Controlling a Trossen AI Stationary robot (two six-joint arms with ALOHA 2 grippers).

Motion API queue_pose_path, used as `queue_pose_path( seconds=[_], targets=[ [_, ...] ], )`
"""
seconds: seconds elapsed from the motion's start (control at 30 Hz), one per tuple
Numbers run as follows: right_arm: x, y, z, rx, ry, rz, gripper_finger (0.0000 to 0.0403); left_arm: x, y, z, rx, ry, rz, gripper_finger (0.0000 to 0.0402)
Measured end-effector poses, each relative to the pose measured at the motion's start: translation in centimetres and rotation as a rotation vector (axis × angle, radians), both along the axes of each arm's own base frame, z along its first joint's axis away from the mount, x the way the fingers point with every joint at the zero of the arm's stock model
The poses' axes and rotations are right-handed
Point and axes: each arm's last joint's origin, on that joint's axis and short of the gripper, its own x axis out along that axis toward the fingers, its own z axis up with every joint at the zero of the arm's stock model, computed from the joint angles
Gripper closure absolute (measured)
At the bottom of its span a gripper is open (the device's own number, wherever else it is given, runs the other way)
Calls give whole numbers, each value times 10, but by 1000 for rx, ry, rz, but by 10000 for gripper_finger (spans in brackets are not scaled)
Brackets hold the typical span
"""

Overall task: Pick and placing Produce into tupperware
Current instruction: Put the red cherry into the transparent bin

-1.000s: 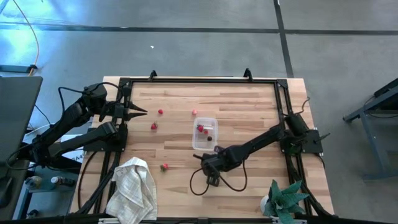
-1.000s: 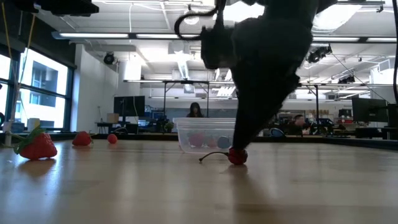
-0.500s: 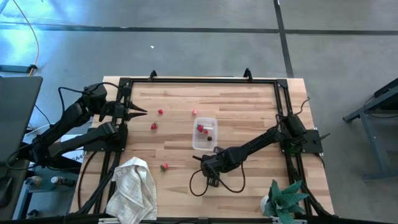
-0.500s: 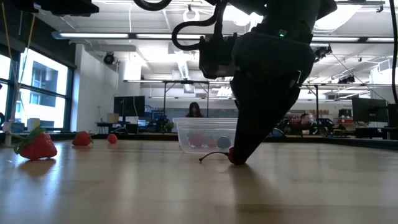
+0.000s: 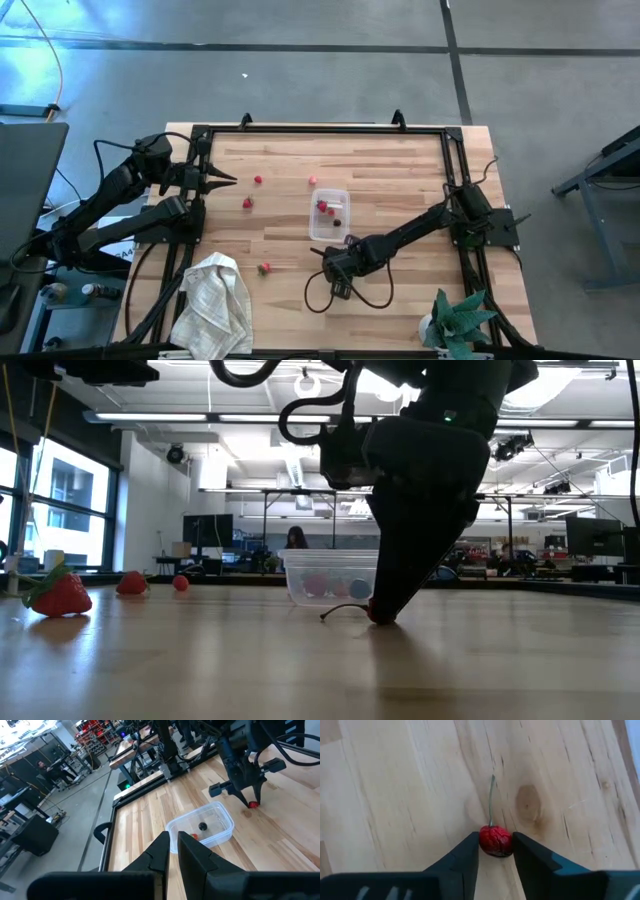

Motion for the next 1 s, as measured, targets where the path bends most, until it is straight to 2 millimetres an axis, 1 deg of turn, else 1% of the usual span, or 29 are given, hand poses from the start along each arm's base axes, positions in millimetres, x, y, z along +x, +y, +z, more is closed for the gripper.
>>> queue_pose_path(
  seconds=[0.17,0.33,0.47,0.53,0.67,0.8,0.9,1.0],
  targets=[
    [0,0,0,-3,1,-2,313,0,0,0,0,0,0,373],
    [1,0,1,-5,4,-2,325,0,0,0,0,0,0,373],
    [6,1,7,-5,-5,4,329,0,0,0,0,0,0,373],
    [11,3,12,-2,-28,6,329,0,0,0,0,0,0,373],
    [19,5,26,4,-65,19,329,0,0,0,0,0,0,373],
    [28,4,46,-14,-88,33,329,0,0,0,0,0,0,373],
    [33,0,68,-72,-78,27,329,0,0,0,0,0,0,373],
    [36,-10,98,-139,-56,-10,329,0,0,0,0,0,0,373]
  ],
)
